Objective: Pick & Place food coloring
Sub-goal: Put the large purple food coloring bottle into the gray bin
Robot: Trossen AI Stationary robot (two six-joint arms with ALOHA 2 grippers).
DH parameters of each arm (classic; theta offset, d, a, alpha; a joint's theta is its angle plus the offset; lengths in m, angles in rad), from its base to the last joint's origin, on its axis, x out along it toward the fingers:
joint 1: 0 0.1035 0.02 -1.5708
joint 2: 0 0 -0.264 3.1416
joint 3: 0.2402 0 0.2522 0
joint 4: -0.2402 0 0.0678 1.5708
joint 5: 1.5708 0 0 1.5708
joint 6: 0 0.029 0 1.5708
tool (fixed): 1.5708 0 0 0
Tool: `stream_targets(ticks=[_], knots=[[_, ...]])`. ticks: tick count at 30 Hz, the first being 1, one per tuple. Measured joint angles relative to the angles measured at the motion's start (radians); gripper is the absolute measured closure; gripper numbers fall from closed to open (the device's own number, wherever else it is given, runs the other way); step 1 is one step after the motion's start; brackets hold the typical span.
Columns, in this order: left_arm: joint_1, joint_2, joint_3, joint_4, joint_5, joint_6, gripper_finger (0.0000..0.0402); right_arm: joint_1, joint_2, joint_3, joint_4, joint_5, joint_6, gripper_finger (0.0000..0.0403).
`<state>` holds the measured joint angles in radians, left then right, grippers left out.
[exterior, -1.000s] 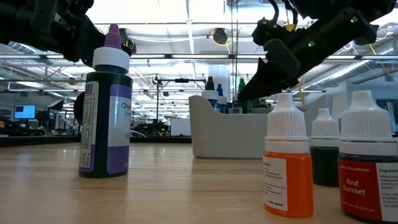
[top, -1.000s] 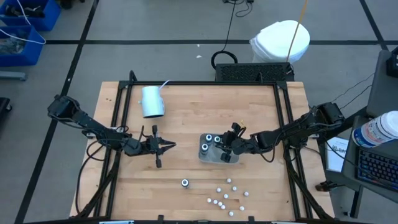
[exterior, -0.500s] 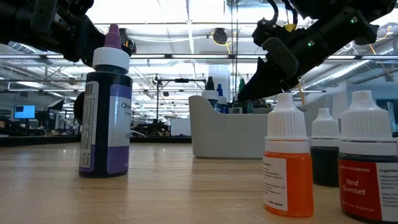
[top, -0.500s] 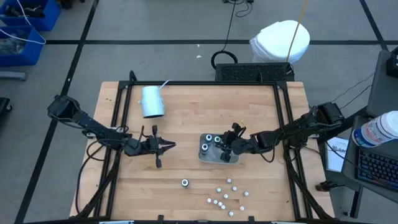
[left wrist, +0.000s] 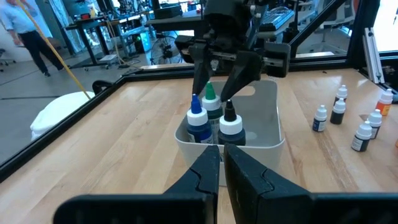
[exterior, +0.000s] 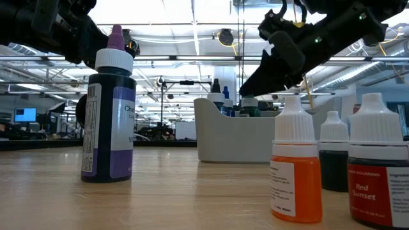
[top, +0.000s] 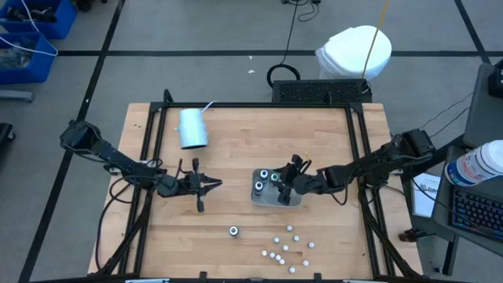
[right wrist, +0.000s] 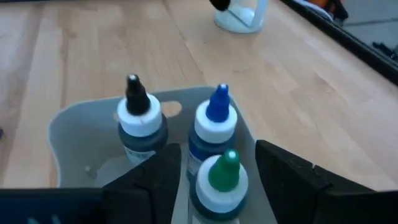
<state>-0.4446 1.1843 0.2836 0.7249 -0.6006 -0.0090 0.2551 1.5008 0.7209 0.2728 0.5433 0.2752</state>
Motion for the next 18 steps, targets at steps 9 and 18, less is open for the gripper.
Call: stream_targets(ticks=[9,18], knots=[[0.000,0.000,0.000,-0.002,0.000,0.000,0.0369,0.057,-0.101,0.001,0.006,0.002,-0.081,0.0198],[0.000,0.000,0.000,0.004,-0.028,0.003,0.0369,0.227,-0.306,-0.030,-0.055,-0.044,-0.186,0.0245]])
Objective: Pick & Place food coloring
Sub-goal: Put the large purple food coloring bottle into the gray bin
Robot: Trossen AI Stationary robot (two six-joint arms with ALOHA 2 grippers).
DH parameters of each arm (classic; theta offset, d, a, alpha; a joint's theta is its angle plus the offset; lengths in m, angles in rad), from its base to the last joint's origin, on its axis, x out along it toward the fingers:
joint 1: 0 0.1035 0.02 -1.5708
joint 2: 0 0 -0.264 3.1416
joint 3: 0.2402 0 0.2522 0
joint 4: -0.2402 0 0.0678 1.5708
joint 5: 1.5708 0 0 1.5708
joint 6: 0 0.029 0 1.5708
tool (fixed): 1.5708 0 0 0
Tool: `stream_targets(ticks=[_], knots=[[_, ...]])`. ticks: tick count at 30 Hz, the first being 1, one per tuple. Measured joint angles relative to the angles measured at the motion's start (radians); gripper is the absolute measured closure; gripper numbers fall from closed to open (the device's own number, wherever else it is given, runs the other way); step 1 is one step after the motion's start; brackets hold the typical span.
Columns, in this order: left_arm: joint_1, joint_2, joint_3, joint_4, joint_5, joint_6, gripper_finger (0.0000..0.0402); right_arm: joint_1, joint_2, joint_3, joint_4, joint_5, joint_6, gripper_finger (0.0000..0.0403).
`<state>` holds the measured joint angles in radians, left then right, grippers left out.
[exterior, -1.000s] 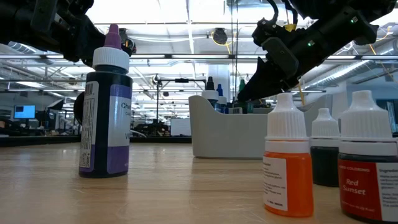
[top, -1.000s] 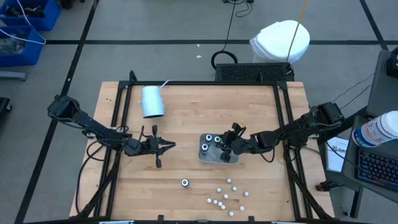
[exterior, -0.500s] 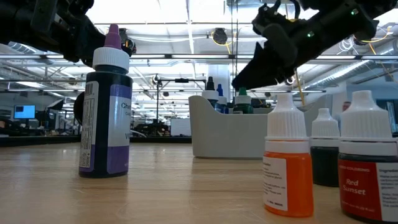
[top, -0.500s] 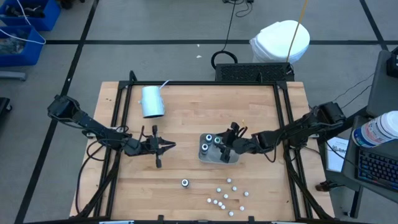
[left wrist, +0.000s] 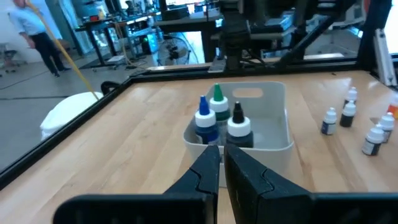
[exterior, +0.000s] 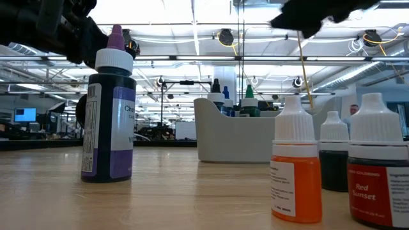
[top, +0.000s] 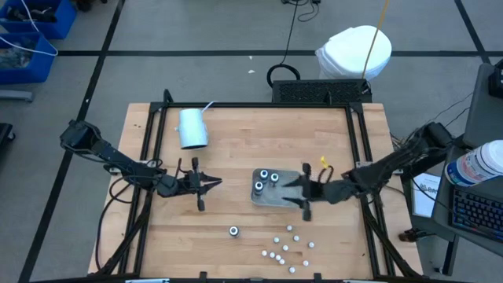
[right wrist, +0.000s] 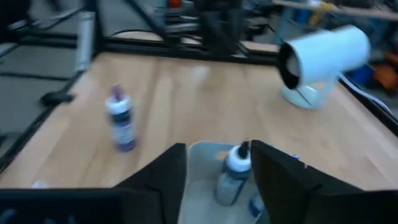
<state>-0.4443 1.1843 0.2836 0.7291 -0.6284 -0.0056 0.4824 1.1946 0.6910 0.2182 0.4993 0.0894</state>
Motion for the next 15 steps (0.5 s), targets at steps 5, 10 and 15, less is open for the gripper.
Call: stream_targets(ticks=[5,10,15], knots=[[-0.009,0.000,0.000,-0.003,0.048,0.000,0.0369,0.075,-0.081,-0.167,0.208,0.082,-0.085,0.0337],[-0.016,0.000,0.000,-0.001,0.054,-0.018,0.0369,0.083,-0.147,-0.350,0.454,0.079,-0.163,0.0392],[-0.016,0.000,0.000,0.003,0.054,-0.111,0.0369,0.074,-0.245,-0.429,0.510,0.080,-0.184,0.0399]])
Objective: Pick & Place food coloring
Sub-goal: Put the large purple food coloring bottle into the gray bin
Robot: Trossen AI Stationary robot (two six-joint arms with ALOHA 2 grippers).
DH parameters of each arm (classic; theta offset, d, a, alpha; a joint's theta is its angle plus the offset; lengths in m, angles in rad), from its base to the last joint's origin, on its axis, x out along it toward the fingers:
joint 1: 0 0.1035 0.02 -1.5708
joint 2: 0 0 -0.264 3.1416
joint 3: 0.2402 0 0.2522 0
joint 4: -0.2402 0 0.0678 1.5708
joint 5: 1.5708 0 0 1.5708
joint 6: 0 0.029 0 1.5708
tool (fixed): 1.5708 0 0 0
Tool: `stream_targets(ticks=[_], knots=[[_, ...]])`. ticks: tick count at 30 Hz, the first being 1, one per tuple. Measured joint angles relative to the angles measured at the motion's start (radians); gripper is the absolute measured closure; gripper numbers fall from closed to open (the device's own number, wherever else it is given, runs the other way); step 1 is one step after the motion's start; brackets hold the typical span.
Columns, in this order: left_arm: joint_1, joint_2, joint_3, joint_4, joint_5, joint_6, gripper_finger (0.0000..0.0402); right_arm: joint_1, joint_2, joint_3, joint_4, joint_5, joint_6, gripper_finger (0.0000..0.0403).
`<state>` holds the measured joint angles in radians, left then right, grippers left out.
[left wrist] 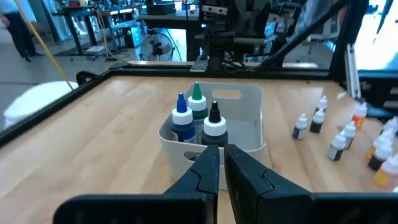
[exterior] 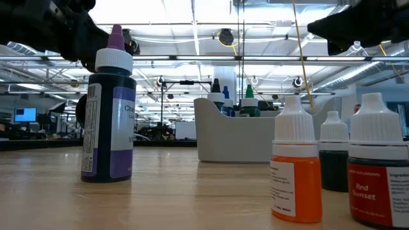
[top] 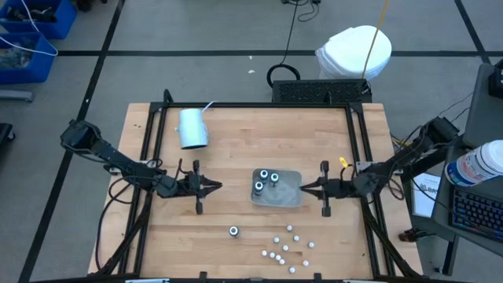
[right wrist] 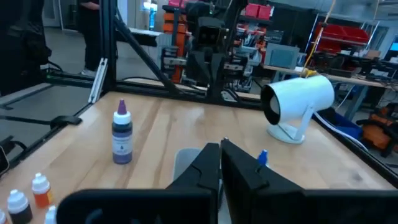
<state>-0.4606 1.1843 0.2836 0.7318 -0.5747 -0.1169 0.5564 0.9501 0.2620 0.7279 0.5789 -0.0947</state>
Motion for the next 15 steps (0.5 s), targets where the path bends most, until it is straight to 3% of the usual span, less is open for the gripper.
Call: stream_targets(ticks=[3,9,12,15], knots=[[0.000,0.000,0.000,-0.004,0.015,-0.060,0.0369,0.002,-0.053,-0.029,-0.006,-0.002,-0.026,0.0400],[-0.019,0.001,0.036,-0.035,0.161,-0.128,0.0369,0.002,-0.127,-0.065,-0.006,-0.003,-0.046,0.0402],[-0.068,0.001,0.152,-0.243,0.139,-0.119,0.0369,0.002,-0.143,-0.072,-0.007,-0.003,-0.051,0.0402],[-0.110,0.020,0.319,-0.537,0.044,-0.138,0.0369,0.002,-0.146,-0.074,-0.009,-0.003,-0.064,0.0402]])
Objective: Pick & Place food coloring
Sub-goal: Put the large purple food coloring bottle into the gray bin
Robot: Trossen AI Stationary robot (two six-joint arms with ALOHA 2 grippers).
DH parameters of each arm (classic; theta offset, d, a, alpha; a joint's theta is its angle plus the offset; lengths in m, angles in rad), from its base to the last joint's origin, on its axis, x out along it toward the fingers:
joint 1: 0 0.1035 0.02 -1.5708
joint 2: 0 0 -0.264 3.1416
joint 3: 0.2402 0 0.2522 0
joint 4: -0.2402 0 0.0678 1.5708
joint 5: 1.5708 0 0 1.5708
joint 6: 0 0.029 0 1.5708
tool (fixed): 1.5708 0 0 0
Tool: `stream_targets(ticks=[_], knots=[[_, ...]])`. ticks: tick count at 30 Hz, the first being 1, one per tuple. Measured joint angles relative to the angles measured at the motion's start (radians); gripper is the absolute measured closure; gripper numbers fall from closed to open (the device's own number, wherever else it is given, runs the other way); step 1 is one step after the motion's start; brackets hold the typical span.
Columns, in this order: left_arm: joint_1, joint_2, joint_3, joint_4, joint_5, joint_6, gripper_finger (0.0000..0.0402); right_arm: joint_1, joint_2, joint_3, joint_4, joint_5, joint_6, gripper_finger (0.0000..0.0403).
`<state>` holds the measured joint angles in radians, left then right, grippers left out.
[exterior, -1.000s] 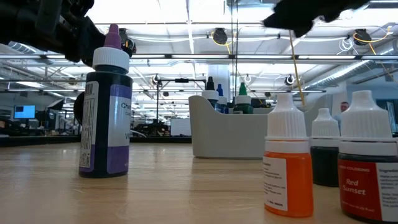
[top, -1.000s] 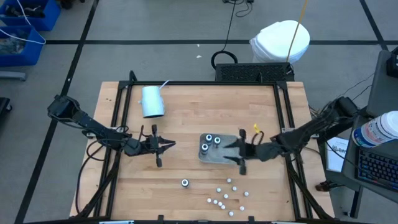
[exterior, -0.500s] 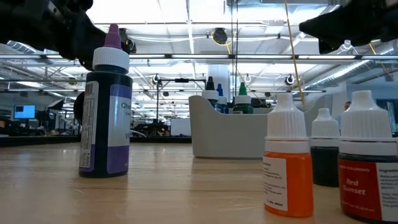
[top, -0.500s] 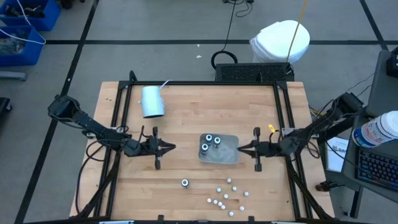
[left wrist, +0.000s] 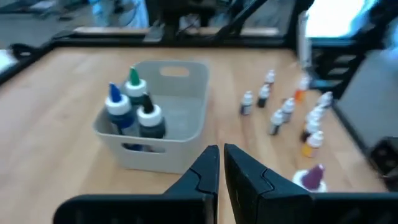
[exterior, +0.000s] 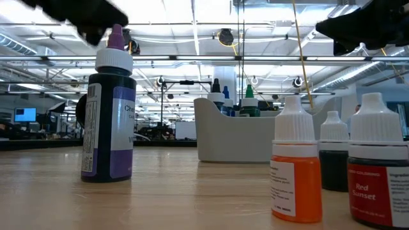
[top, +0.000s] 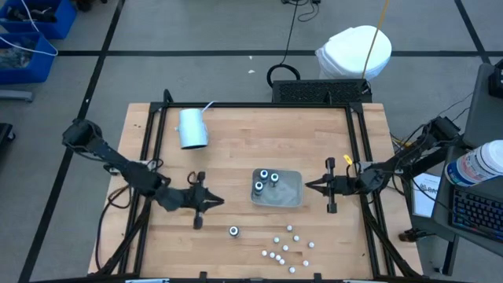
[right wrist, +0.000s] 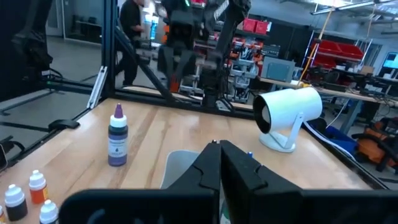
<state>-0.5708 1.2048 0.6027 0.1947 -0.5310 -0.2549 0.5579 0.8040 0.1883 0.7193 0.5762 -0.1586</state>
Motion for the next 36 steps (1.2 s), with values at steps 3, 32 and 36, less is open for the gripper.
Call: stream_targets(ticks=[3,32,36], knots=[[-0.028,0.022,0.167,-0.226,-0.030,-0.034,0.0369,0.000,0.000,0.000,-0.005,0.000,-0.023,0.0402],[-0.011,0.467,0.635,-0.630,0.413,-0.220,0.0020,-0.002,0.001,0.000,-0.043,0.003,0.087,0.0402],[0.016,0.494,0.635,-0.631,0.410,-0.222,0.0014,-0.002,0.001,0.000,-0.043,0.002,0.087,0.0401]])
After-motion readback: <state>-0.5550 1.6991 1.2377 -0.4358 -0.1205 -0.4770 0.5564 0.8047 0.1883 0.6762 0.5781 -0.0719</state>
